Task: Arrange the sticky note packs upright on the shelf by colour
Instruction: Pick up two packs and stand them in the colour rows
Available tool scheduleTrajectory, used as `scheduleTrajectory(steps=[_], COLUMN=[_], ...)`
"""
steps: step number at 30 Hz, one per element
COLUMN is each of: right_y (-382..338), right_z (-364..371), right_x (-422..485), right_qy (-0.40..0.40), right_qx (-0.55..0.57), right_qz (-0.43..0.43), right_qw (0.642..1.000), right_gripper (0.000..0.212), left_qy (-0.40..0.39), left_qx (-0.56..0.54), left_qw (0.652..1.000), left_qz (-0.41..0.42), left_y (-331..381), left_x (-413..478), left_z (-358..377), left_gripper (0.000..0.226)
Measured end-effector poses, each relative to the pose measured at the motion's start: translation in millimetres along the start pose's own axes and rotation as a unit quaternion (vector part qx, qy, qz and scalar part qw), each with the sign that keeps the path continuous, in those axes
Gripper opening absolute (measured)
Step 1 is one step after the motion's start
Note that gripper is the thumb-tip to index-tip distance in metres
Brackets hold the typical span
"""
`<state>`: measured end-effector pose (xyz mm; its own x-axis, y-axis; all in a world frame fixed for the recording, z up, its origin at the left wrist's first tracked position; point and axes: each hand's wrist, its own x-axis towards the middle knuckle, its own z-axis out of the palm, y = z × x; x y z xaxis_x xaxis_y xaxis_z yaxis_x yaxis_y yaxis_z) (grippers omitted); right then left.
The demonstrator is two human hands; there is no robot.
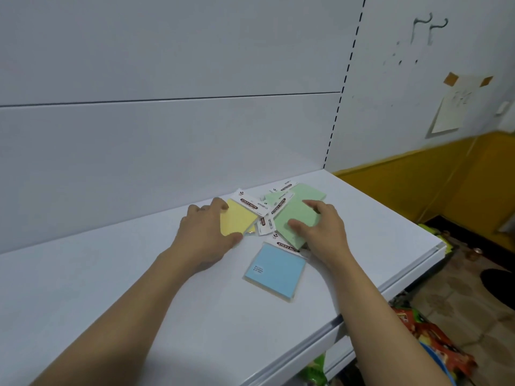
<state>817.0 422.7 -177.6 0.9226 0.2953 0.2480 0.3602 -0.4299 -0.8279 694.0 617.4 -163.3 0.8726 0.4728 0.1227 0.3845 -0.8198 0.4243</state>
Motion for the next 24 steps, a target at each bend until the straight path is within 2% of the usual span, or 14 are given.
scheduleTrajectory(steps=[2, 5, 7, 9, 10, 12, 16, 18, 21, 24], right_y=[-0.9, -5.2, -7.7, -11.2, -10.3, -7.0, -3.4, -3.2, -1.0, -1.4], right_z=[-1.4, -2.3, -3.2, -1.7, 0.5, 4.8, 7.2, 6.4, 8.4, 9.8], right_x=[0.3, -1.8, -3.6, -7.1, -7.9, -7.3, -5.6, -4.9, -0.6, 2.2], right_qy=[0.04, 0.106, 0.147, 0.13, 0.11, 0.071, 0.057, 0.069, 0.12, 0.116], right_qx=[0.053, 0.113, 0.185, 0.256, 0.26, 0.213, 0.165, 0.127, 0.1, 0.089], right_qz=[0.003, -0.004, -0.001, 0.011, 0.009, -0.002, -0.008, -0.01, 0.03, 0.031], right_qw=[0.998, 0.988, 0.972, 0.958, 0.959, 0.974, 0.985, 0.989, 0.987, 0.989], right_gripper=[0.031, 0.019, 0.02, 0.024, 0.026, 0.024, 0.02, 0.016, 0.019, 0.016], left_qy=[-0.022, -0.018, -0.021, -0.029, -0.03, -0.019, 0.01, 0.037, 0.069, 0.096], left_qx=[-0.039, -0.072, -0.132, -0.255, -0.307, -0.33, -0.437, -0.46, -0.451, -0.411], left_qw=[0.998, 0.994, 0.987, 0.962, 0.947, 0.94, 0.894, 0.882, 0.887, 0.905], left_qz=[-0.037, -0.083, -0.091, -0.095, -0.094, -0.088, -0.104, -0.09, -0.068, -0.046], left_y=[-0.6, -7.0, -10.8, -10.8, -10.3, -9.8, -13.4, -15.3, -15.5, -8.3], left_x=[0.7, 2.6, 1.5, -2.4, -5.1, -8.4, -12.2, -15.2, -17.4, -17.4], left_z=[-3.5, -6.1, -7.6, -8.7, -8.9, -9.7, -12.7, -16.2, -17.9, -16.6], left_gripper=[0.089, 0.103, 0.089, 0.061, 0.046, 0.027, 0.029, 0.032, 0.034, 0.035])
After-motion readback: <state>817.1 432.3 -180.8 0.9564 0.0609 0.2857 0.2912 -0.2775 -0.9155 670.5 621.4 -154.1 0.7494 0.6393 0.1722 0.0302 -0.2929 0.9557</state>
